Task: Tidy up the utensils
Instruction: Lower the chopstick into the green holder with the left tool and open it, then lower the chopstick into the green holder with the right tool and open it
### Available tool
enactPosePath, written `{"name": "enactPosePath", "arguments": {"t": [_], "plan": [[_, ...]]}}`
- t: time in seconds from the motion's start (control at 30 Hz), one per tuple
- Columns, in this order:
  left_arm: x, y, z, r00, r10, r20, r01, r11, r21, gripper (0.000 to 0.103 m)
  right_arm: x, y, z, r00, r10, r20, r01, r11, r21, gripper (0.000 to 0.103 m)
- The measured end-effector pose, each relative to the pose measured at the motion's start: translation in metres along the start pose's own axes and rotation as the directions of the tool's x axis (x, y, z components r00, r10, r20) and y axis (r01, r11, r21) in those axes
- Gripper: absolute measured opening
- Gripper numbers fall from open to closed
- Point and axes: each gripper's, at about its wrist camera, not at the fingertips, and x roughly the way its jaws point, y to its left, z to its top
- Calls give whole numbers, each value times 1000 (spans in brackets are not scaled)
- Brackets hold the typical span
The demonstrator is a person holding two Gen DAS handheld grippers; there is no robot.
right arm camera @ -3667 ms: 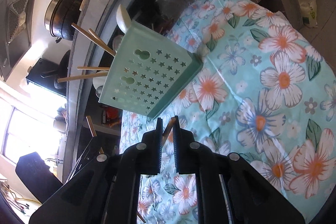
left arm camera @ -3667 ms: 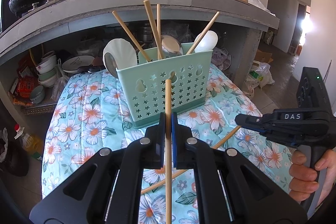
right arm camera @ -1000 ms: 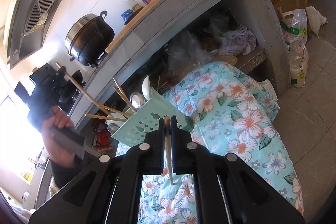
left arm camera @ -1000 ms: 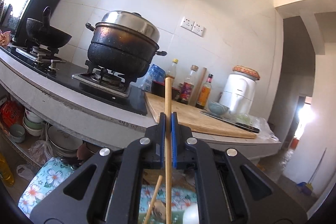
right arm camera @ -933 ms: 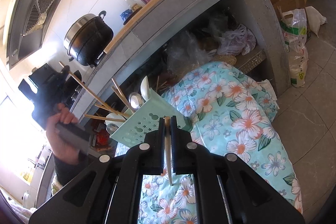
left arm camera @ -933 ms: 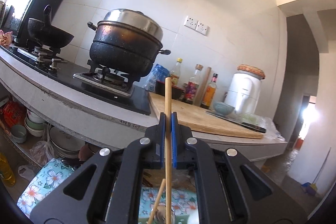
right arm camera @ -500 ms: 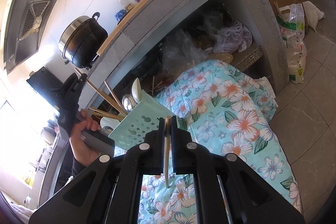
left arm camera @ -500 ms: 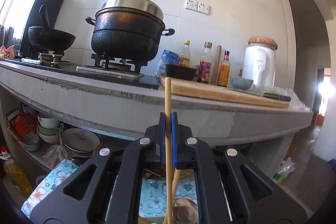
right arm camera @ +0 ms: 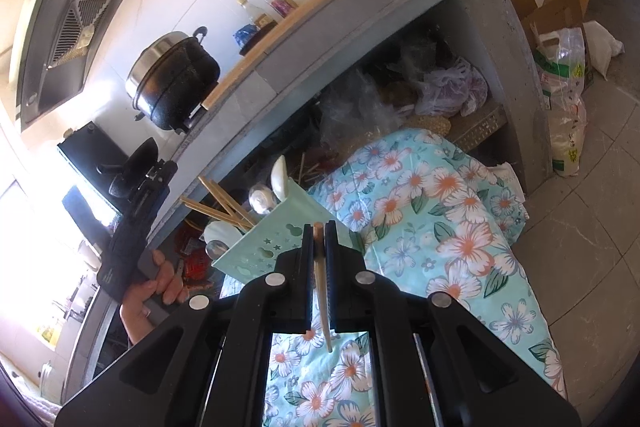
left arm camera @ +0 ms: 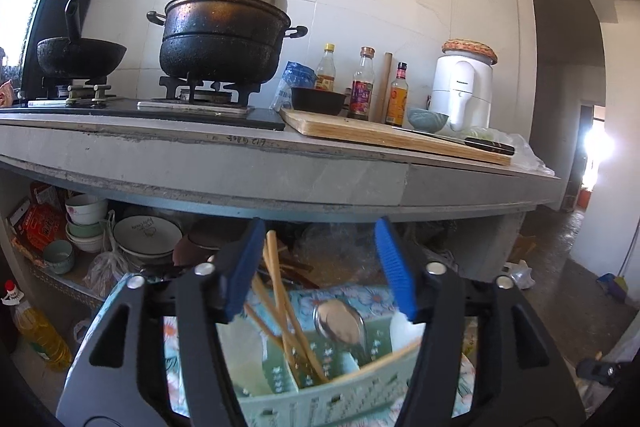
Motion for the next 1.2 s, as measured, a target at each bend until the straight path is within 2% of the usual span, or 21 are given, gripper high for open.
{"name": "enactPosePath", "arguments": {"t": [0.23,0.43,0.6,0.73,0.93,1.1,1.2], "plan": [[-51,18,-21,995,6,-102,-6,1000,-1,80,-19,48,24,995,64,71,-53,987,-150,6],[-84,40,-53,982,58,-180,-55,998,17,86,-26,112,59,976,166,140,-115,942,-315,6],[-102,58,-75,967,92,-237,-95,995,-2,89,-12,164,79,962,210,173,-116,892,-437,6],[-111,67,-83,960,117,-253,-126,992,-18,91,15,195,83,963,189,191,-65,853,-518,5],[-117,78,-90,954,149,-261,-164,986,-36,93,61,219,83,974,160,160,-37,811,-584,5],[-118,85,-93,948,164,-272,-186,981,-58,93,98,230,65,983,106,150,20,750,-661,5],[-117,87,-93,946,170,-276,-195,979,-65,94,114,230,43,987,71,141,51,699,-713,6]]}}
